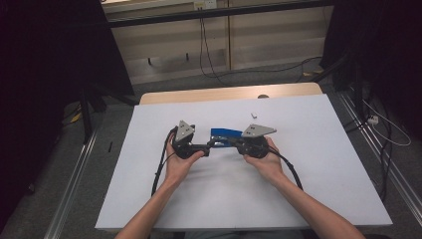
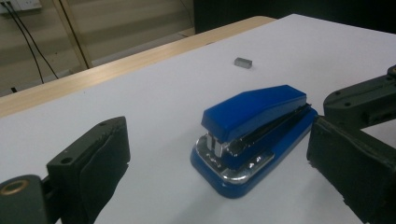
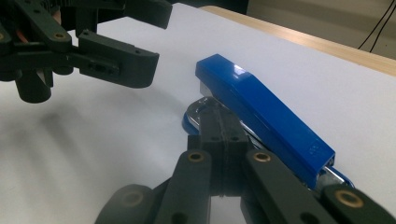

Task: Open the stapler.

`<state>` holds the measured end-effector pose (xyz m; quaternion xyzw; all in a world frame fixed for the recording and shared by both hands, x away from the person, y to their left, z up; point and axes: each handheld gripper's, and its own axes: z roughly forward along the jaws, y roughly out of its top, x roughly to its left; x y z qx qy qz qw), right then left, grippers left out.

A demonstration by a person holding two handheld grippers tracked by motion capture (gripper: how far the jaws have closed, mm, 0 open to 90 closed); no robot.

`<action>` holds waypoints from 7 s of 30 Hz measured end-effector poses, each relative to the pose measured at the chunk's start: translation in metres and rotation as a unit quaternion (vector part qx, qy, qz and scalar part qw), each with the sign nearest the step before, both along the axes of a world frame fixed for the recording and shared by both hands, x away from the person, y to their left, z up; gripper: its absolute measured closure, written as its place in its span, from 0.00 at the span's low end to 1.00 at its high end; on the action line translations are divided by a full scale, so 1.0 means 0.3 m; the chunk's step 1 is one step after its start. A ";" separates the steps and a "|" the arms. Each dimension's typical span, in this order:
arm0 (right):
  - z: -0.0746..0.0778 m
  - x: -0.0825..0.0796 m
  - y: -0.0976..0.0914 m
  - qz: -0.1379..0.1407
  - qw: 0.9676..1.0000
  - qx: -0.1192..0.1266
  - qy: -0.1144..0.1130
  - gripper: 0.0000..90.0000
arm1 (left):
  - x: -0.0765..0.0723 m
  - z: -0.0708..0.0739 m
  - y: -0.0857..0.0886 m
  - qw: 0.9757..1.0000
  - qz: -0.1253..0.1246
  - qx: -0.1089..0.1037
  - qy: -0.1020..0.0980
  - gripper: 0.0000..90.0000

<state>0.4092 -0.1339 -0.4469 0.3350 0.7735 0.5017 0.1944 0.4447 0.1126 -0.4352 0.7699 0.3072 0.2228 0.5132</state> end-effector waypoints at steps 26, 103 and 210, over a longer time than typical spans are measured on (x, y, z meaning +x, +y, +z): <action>-0.021 0.042 0.023 -0.017 1.000 -0.020 0.012 1.00 | 0.018 0.007 0.008 0.998 -0.032 -0.003 0.047 0.92; -0.053 0.093 0.066 -0.025 0.995 -0.082 0.052 1.00 | 0.081 -0.046 -0.031 0.996 -0.028 0.051 0.070 1.00; -0.022 0.097 0.153 -0.078 0.996 -0.048 0.005 1.00 | 0.095 -0.061 -0.067 0.997 -0.031 0.037 0.067 1.00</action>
